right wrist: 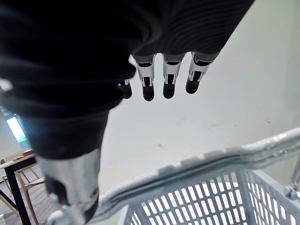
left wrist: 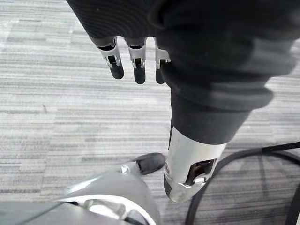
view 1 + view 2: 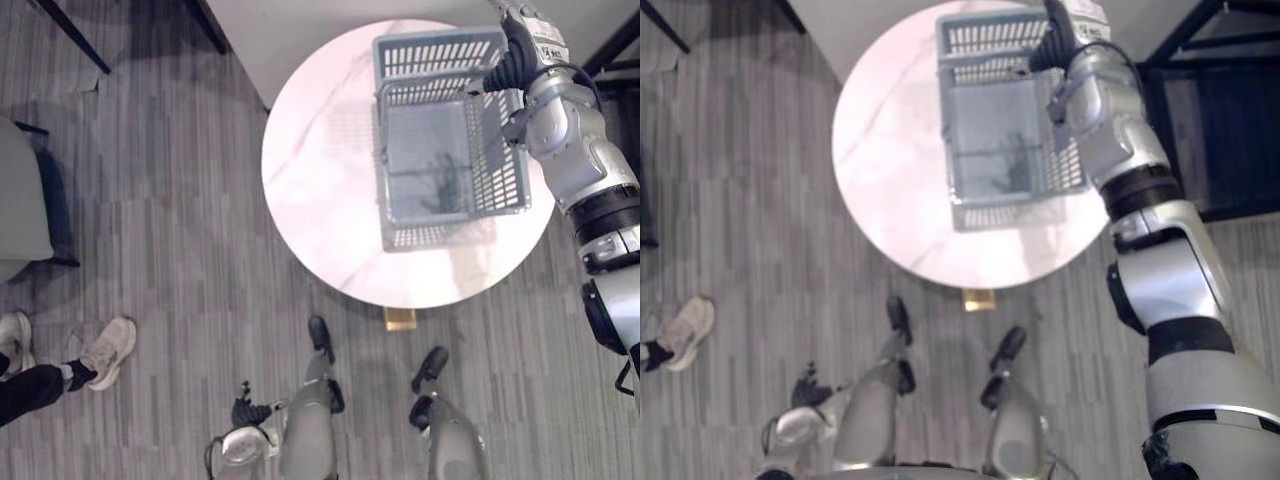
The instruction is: Pick vegetable in the basket
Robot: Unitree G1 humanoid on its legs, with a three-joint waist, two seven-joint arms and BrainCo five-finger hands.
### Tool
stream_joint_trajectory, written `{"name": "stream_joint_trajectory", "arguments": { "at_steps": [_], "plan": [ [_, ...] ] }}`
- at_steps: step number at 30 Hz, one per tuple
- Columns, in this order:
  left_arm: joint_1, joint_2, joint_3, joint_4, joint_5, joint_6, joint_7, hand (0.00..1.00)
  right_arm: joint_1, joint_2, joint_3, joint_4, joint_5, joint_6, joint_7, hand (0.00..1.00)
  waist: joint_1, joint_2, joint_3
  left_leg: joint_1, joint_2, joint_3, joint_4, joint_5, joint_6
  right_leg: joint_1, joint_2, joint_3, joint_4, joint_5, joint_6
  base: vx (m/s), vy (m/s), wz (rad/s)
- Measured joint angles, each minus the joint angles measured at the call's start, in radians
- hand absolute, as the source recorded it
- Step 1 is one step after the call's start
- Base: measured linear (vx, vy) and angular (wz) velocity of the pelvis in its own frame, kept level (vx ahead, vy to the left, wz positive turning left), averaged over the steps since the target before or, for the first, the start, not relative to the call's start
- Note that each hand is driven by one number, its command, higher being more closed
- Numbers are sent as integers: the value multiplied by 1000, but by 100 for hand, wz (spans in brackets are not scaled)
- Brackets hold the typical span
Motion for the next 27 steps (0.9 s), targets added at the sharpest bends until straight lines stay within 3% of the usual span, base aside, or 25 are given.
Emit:
{"name": "stream_joint_trajectory", "arguments": {
  "at_steps": [8,16,17,27],
  "plan": [
    [-11,5,-23,-9,-27,-4,7,0,-23,-1,-14,75,-4,2,-1,0,2,6,34,-35,-2,-25,0,7,0,-23,0,-14,1,0,0,-1,-5,6],
    [-35,3,-53,-17,-66,-10,8,0,-39,0,-14,112,-40,2,-6,0,23,20,42,-47,-2,-38,0,23,-9,-29,0,-19,2,-1,-1,2,-2,1],
    [-36,3,-55,-17,-66,-13,9,0,-43,0,-14,112,-40,2,-11,100,22,25,45,-50,-2,-50,0,23,-9,-30,1,-21,2,-1,-1,3,-14,5],
    [-40,6,-63,-15,-66,-20,11,0,-77,-3,-18,161,-42,2,-52,100,25,28,47,-86,-3,-83,0,23,-9,-60,-3,-38,23,-5,-7,10,-2,5]
  ]
}}
